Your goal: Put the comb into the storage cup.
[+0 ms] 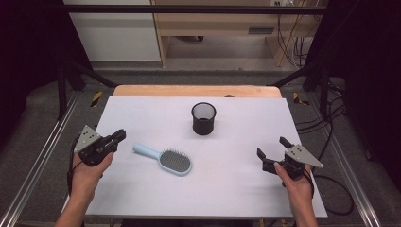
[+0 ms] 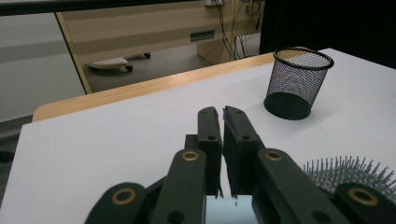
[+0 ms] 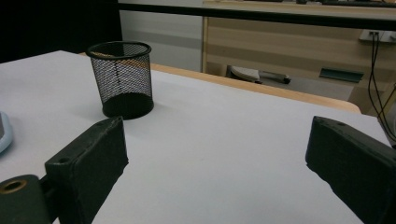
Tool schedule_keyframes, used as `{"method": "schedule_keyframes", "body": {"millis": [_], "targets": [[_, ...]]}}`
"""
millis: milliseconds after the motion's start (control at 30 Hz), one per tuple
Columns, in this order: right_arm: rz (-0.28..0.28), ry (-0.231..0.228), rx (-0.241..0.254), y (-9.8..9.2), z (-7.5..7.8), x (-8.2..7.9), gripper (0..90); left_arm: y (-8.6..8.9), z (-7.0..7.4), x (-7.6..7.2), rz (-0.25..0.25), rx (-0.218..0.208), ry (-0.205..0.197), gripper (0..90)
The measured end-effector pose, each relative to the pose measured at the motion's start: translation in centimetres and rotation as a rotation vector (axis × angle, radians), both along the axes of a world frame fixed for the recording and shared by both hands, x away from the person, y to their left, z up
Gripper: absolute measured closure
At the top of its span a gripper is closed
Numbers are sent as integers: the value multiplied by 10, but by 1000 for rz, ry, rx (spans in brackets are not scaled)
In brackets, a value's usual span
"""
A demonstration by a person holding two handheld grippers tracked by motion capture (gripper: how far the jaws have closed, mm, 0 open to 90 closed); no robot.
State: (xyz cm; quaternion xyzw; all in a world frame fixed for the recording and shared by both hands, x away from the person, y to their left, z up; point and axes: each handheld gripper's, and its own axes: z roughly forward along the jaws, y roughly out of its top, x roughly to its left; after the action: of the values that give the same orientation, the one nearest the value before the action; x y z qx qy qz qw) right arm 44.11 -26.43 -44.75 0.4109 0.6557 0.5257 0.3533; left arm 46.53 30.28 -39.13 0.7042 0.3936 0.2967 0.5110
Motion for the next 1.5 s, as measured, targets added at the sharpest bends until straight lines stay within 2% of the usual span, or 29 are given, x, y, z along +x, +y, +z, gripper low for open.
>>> {"method": "schedule_keyframes", "body": {"millis": [133, 267, 333, 433, 500, 600, 667, 700, 767, 933, 1000, 1067, 1300, 1500], "targets": [[-13, -5, -14, 2, 4, 2, 57, -9, 13, 10, -18, 9, 18, 898], [-17, -7, -26, 4, 5, 2, 57, -25, 26, 21, -35, 62, 45, 899], [-11, -16, -20, 4, 8, 0, 57, -32, 31, 24, -47, 86, 53, 899], [-15, -17, -26, 5, 11, -4, 57, -41, 33, 29, -49, 92, 78, 899], [-20, -24, -22, 5, 14, -7, 56, -48, 34, 33, -55, 111, 90, 900], [-25, -35, -27, 6, 17, -8, 54, -58, 43, 38, -70, 157, 114, 899], [-27, -28, -35, 6, 17, -7, 53, -65, 53, 41, -84, 180, 107, 900], [-26, -7, -30, 4, 14, -4, 54, -69, 58, 42, -89, 184, 99, 899], [-24, -1, -30, 3, 12, -3, 53, -76, 64, 46, -98, 188, 95, 900], [-12, 7, -34, 2, 9, -4, 54, -86, 58, 61, -116, 140, 113, 900], [-14, 14, -33, 2, 6, -4, 54, -86, 55, 66, -116, 147, 117, 900], [-12, 21, -28, 3, 4, -3, 56, -86, 50, 72, -122, 141, 140, 900], [-41, 15, -15, 0, 3, -7, 57, -79, 40, 90, -169, 194, 182, 900], [-50, 13, -3, -2, 4, -10, 57, -75, 27, 89, -185, 258, 200, 900]]}}
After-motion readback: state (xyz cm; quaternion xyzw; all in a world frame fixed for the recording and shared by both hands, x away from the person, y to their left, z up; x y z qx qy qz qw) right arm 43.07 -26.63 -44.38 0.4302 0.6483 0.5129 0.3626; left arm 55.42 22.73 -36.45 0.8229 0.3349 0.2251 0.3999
